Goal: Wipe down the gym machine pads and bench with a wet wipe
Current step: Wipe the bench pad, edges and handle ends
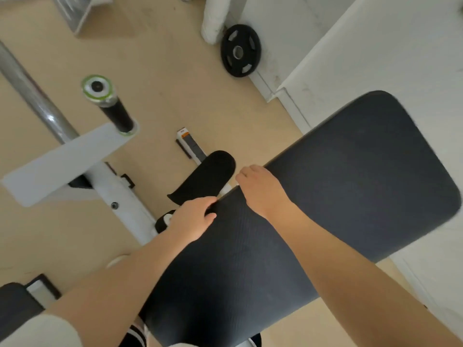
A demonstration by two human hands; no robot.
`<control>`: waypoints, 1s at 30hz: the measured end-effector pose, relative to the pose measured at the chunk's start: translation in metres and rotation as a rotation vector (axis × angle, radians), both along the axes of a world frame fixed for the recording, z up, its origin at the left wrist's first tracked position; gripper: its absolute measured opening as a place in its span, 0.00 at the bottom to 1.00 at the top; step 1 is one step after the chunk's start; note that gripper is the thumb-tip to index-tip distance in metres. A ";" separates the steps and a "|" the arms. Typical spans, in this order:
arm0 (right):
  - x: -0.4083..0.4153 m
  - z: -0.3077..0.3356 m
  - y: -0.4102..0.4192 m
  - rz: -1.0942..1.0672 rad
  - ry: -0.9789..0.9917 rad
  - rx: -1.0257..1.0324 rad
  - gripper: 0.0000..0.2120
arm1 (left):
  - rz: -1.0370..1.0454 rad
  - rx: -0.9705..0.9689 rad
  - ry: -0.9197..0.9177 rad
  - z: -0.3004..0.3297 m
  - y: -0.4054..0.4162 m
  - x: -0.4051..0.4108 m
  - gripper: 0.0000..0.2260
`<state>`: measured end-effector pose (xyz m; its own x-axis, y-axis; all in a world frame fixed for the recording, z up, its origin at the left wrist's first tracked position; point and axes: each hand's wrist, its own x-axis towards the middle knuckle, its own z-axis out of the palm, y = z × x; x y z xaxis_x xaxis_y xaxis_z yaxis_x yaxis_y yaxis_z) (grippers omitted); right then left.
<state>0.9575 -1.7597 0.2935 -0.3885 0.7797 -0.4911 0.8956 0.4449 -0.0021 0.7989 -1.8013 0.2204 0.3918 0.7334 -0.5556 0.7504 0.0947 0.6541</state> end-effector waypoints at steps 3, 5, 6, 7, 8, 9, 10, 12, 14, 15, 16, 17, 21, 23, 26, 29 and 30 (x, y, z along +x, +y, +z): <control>-0.023 -0.011 -0.006 -0.079 0.068 -0.069 0.15 | 0.076 0.018 -0.047 0.007 -0.013 -0.024 0.18; -0.047 -0.013 -0.016 -0.270 0.212 -0.112 0.15 | 0.173 0.034 -0.066 0.015 -0.021 -0.051 0.17; -0.061 -0.011 -0.022 -0.413 0.343 -0.119 0.14 | 0.231 0.048 -0.071 0.019 -0.023 -0.066 0.16; -0.076 -0.008 -0.027 -0.562 0.486 -0.120 0.13 | 0.280 0.067 -0.068 0.023 -0.023 -0.081 0.16; -0.091 -0.004 -0.031 -0.707 0.612 -0.129 0.13 | 0.318 0.093 -0.061 0.027 -0.021 -0.095 0.15; -0.104 -0.001 -0.032 -0.841 0.719 -0.142 0.13 | 0.353 0.122 -0.051 0.029 -0.016 -0.108 0.15; -0.117 0.001 -0.031 -0.967 0.816 -0.160 0.12 | 0.396 0.161 -0.051 0.033 -0.009 -0.120 0.14; -0.139 0.002 -0.025 -1.216 0.979 -0.198 0.12 | 0.547 0.245 -0.100 0.040 0.008 -0.141 0.12; -0.157 0.002 -0.012 -1.476 1.137 -0.244 0.10 | 0.750 0.292 -0.197 0.050 0.031 -0.155 0.11; -0.165 0.002 -0.004 -1.591 1.216 -0.260 0.09 | 0.836 0.280 -0.266 0.055 0.044 -0.161 0.11; -0.172 0.001 0.005 -1.687 1.279 -0.261 0.11 | 0.885 0.240 -0.347 0.061 0.059 -0.165 0.12; -0.180 0.000 0.015 -1.771 1.319 -0.249 0.12 | 0.888 0.183 -0.417 0.067 0.074 -0.168 0.13; -0.212 -0.013 0.062 -2.040 1.251 -0.172 0.14 | 0.625 -0.076 -0.579 0.083 0.121 -0.182 0.13; -0.227 -0.022 0.080 -2.080 1.250 -0.184 0.14 | 0.512 -0.110 -0.580 0.079 0.136 -0.193 0.11; -0.242 -0.030 0.094 -2.123 1.331 -0.205 0.11 | 0.416 -0.137 -0.552 0.074 0.151 -0.204 0.08; -0.245 -0.026 0.090 -2.075 1.404 -0.166 0.04 | 0.384 -0.162 -0.521 0.076 0.159 -0.205 0.09; -0.244 -0.019 0.087 -2.028 1.431 -0.145 0.03 | 0.374 -0.174 -0.520 0.078 0.161 -0.205 0.10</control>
<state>0.7133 -1.6725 0.2744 0.4326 0.4569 -0.7772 -0.5111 -0.5859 -0.6289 0.5944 -1.6405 0.2988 0.3769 0.7887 -0.4856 0.2370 0.4247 0.8738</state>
